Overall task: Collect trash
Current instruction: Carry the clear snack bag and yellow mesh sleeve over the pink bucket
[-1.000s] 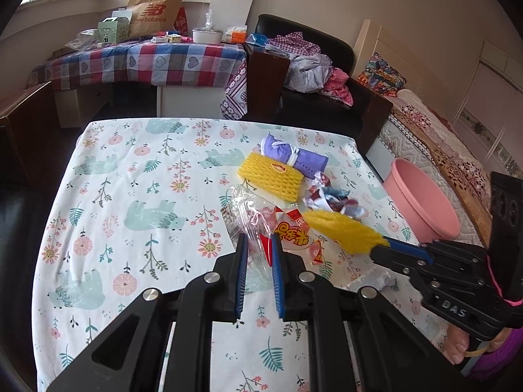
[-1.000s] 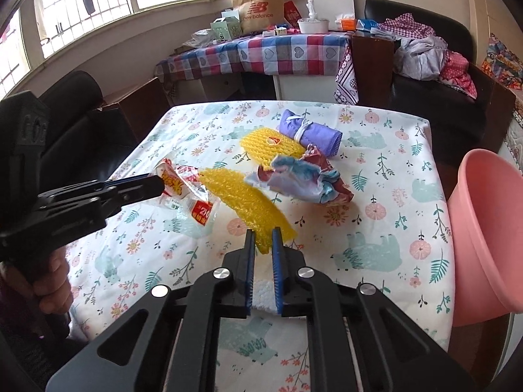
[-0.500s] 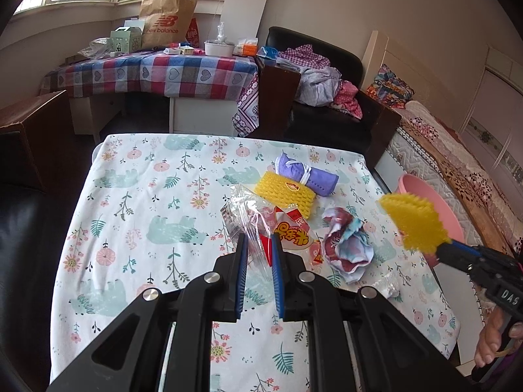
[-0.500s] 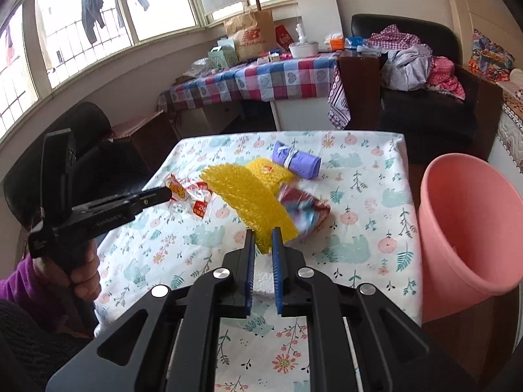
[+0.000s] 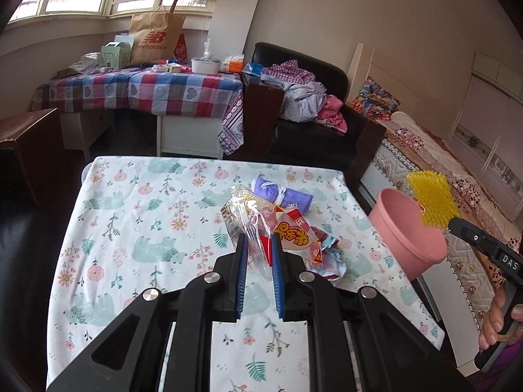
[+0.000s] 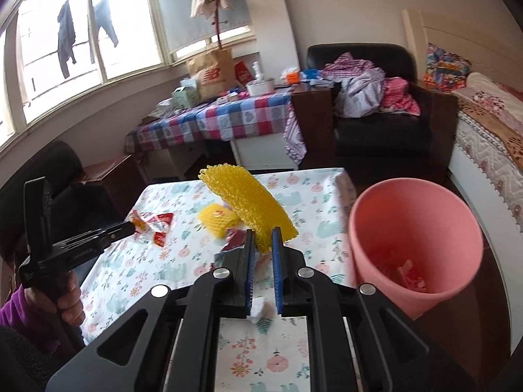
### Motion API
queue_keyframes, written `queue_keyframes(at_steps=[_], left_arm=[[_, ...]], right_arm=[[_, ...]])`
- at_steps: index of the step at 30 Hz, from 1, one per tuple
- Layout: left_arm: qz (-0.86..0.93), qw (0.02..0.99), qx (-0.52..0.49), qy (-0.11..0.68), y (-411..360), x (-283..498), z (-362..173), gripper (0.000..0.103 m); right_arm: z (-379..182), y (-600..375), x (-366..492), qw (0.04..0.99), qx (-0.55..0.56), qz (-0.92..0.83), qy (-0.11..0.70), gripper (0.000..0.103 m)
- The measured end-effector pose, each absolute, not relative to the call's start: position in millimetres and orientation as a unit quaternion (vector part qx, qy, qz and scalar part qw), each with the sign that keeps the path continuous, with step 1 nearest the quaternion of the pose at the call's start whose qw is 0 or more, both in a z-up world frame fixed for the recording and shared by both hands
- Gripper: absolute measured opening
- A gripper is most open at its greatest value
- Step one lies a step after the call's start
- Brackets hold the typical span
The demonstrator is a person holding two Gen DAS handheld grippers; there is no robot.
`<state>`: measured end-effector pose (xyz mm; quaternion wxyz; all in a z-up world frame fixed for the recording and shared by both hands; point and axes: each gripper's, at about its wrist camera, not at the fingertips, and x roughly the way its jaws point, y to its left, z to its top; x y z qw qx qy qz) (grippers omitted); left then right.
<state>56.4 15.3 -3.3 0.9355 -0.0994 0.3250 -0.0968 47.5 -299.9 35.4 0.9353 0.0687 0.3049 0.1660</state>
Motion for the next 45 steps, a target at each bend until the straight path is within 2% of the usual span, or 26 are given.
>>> queue_keyframes(at_steps=[24, 45], left_arm=[[-0.220, 0.936, -0.050, 0.268, -114, 92, 43, 0.013], [-0.299, 0.904, 0.007, 0.304, -237, 133, 15, 0.013]], right_arm=[[12, -419, 41, 0.946, 0.163, 0.014, 0.280, 0.010], [-26, -453, 71, 0.933, 0.203, -0.010, 0.297, 0.010]])
